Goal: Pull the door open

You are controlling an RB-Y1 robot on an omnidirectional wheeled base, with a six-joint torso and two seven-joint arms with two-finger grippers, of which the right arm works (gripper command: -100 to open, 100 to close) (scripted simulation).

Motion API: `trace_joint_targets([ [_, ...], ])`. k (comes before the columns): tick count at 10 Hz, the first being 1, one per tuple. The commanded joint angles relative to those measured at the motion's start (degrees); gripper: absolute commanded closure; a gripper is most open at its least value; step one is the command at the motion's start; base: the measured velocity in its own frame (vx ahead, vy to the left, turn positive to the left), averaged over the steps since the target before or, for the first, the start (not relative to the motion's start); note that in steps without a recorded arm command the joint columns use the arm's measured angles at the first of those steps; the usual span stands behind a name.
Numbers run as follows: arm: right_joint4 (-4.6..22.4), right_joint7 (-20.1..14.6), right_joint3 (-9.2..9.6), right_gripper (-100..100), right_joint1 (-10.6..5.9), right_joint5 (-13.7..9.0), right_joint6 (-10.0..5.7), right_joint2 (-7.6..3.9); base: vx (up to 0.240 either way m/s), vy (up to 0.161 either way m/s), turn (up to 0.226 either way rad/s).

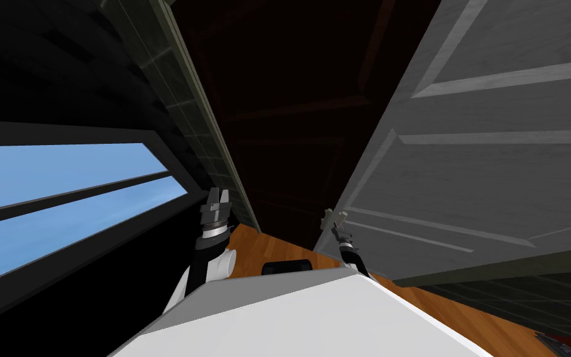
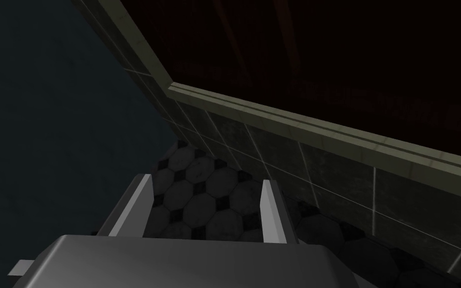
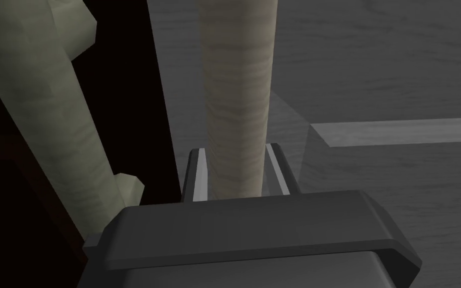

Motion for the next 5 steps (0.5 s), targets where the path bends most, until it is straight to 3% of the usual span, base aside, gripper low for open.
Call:
trace_joint_targets([
  [1,0.2,0.0,-0.50,100,0.27,-0.2,-0.08,-0.43,-0.021,0.010,-0.012],
  [4,0.2,0.0,-0.50,100,0.27,-0.2,-0.08,-0.43,-0.006,0.001,-0.002],
  [5,0.9,0.1,-0.68,100,1.44,-0.4,0.17,-0.47,-0.100,0.022,-0.023],
])
